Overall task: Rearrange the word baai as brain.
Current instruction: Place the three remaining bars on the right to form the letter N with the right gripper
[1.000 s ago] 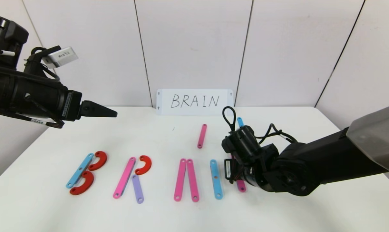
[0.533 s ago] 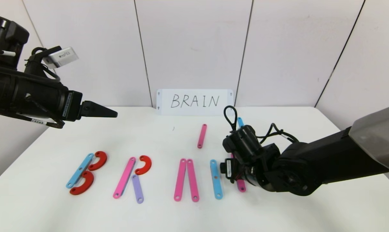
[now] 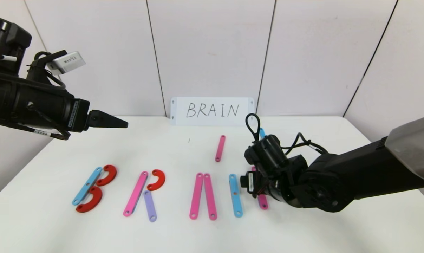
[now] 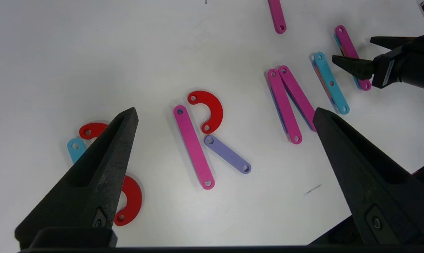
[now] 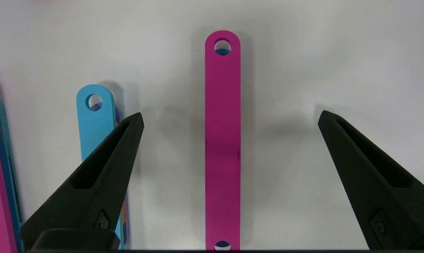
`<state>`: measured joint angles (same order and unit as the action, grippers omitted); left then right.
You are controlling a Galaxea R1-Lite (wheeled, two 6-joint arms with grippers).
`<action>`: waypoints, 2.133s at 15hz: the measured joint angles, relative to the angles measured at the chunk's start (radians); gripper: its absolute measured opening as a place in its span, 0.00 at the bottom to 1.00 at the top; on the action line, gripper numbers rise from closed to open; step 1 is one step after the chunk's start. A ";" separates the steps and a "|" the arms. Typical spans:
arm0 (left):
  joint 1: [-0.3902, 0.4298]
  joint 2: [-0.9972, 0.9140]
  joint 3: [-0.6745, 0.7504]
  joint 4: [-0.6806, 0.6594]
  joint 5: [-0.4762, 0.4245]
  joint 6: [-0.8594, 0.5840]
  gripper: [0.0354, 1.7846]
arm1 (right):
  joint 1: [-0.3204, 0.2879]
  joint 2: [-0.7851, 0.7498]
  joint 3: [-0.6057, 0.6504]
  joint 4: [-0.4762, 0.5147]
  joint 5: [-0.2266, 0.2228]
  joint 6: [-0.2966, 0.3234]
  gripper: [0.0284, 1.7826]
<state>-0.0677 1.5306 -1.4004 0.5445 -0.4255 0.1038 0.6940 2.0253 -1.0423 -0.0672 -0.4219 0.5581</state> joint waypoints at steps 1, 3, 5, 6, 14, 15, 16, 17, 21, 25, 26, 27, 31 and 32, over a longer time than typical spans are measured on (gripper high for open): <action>0.000 0.000 0.000 0.000 0.000 0.000 0.98 | -0.003 -0.008 -0.001 0.000 0.001 -0.007 0.98; 0.000 0.000 0.000 0.000 0.000 0.000 0.98 | -0.019 -0.030 -0.012 0.007 0.005 -0.031 0.98; 0.000 0.000 0.000 0.000 0.000 0.000 0.98 | -0.052 -0.051 -0.030 0.003 0.019 -0.099 0.98; 0.000 0.000 0.000 0.000 0.000 0.000 0.98 | -0.075 -0.056 -0.042 0.002 0.029 -0.136 0.98; 0.000 0.000 0.000 -0.001 0.000 0.000 0.98 | -0.283 0.055 -0.245 -0.003 0.238 -0.327 0.98; 0.000 0.001 0.001 -0.001 0.000 0.000 0.98 | -0.300 0.083 -0.280 -0.002 0.254 -0.338 0.98; 0.000 0.001 0.001 -0.001 0.000 0.000 0.98 | -0.310 0.106 -0.307 -0.002 0.270 -0.352 0.98; 0.000 0.002 0.001 -0.001 0.000 0.000 0.98 | -0.318 0.130 -0.333 -0.002 0.282 -0.371 0.98; 0.000 0.002 0.000 -0.001 -0.001 0.000 0.98 | -0.346 0.220 -0.447 0.011 0.305 -0.399 0.98; 0.000 0.006 0.000 -0.001 -0.002 0.009 0.98 | -0.364 0.290 -0.523 0.009 0.323 -0.404 0.98; 0.000 0.007 0.000 0.000 -0.001 0.010 0.98 | -0.365 0.299 -0.529 0.002 0.323 -0.403 0.98; 0.000 0.007 0.001 0.000 -0.002 0.010 0.98 | -0.366 0.305 -0.532 0.001 0.323 -0.401 0.98; 0.000 0.008 0.001 0.000 -0.003 0.011 0.98 | -0.367 0.320 -0.541 0.000 0.323 -0.395 0.85; 0.000 0.008 0.001 0.000 -0.003 0.011 0.98 | -0.368 0.323 -0.544 0.000 0.323 -0.395 0.78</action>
<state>-0.0677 1.5389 -1.3989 0.5445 -0.4281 0.1153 0.3260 2.3481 -1.5862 -0.0677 -0.0989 0.1630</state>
